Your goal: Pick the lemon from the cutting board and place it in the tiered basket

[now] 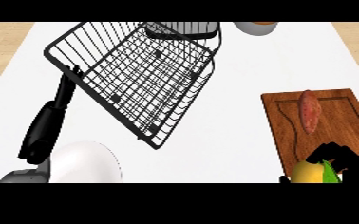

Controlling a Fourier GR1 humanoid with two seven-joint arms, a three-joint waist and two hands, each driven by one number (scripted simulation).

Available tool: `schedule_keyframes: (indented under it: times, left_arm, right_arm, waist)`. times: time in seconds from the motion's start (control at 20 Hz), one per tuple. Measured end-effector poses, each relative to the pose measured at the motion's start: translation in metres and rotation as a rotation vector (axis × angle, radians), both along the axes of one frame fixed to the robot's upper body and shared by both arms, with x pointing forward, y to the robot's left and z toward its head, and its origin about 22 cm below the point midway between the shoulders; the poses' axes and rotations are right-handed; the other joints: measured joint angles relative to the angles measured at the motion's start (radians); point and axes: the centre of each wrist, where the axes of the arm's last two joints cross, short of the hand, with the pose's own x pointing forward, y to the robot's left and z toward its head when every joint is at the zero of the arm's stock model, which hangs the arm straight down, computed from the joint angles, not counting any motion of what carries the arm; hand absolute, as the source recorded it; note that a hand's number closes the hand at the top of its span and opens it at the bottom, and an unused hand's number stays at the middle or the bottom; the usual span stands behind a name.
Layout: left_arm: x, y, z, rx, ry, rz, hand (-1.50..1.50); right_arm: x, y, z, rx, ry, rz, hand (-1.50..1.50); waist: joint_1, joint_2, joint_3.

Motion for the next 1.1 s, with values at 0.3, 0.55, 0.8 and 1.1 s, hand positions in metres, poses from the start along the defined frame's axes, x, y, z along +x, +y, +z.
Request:
schedule_keyframes:
  times: [0.3, 0.55, 0.8, 1.1]
  left_arm:
    - [0.003, -0.002, 0.001, 0.004, 0.006, -0.009, 0.00]
    - [0.006, -0.004, 0.001, 0.010, 0.005, -0.015, 0.00]
    - [0.007, -0.007, 0.002, 0.006, 0.010, -0.013, 0.00]
    - [0.009, -0.013, 0.002, 0.001, 0.013, -0.019, 0.00]
  right_arm:
    - [0.016, 0.024, 0.032, -0.009, -0.146, 0.123, 1.50]
    - [0.028, 0.054, 0.068, 0.032, -0.290, 0.222, 1.50]
    - [0.041, 0.077, 0.103, 0.096, -0.381, 0.292, 1.50]
    - [0.077, 0.107, 0.135, 0.118, -0.387, 0.312, 1.50]
  waist:
    - [0.007, 0.000, -0.002]
    - [0.017, 0.000, -0.003]
    - [0.022, 0.000, -0.003]
    - [0.035, 0.001, -0.003]
